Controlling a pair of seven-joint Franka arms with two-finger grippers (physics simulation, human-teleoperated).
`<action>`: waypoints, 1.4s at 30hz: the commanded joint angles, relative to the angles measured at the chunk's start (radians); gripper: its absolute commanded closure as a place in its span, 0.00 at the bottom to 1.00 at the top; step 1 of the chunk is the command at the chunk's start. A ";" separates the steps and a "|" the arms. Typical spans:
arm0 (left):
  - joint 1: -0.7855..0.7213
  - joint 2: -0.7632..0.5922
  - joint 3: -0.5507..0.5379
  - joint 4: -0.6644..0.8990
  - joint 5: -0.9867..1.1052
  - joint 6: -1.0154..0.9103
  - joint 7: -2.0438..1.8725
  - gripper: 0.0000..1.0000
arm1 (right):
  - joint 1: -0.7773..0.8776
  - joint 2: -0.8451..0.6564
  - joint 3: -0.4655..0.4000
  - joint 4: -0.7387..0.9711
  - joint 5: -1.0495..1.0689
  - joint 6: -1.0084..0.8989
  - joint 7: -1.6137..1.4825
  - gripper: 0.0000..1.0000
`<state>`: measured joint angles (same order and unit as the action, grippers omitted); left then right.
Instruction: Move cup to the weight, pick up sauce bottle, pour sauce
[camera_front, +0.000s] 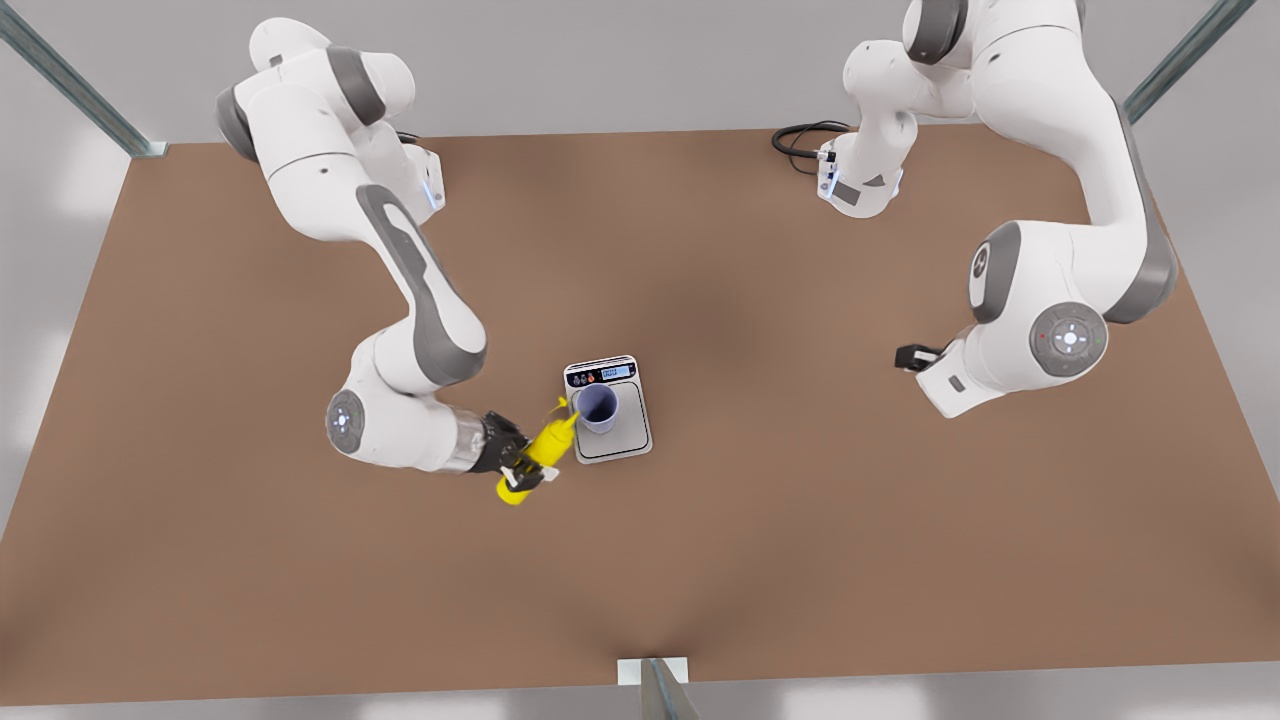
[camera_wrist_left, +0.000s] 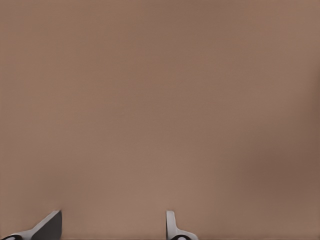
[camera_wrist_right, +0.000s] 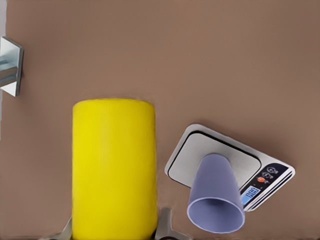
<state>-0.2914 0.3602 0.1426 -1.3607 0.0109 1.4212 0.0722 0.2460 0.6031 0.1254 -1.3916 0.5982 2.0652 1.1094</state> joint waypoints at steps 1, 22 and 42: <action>0.000 0.000 0.000 0.002 0.000 0.002 0.000 0.00 | -0.002 -0.012 -0.003 -0.030 0.066 0.035 -0.017 0.70; -0.008 -0.027 0.000 0.005 0.001 -0.011 -0.014 0.00 | -0.267 0.047 -0.050 -0.224 0.615 -0.362 -0.161 0.70; -0.020 -0.030 -0.001 0.002 0.001 -0.021 -0.032 0.00 | -0.412 0.257 -0.130 -0.288 0.629 -0.557 -0.485 0.12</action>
<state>-0.3118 0.3291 0.1411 -1.3581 0.0122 1.4005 0.0397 -0.1658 0.8611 -0.0046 -1.6778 1.2056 1.4959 0.6238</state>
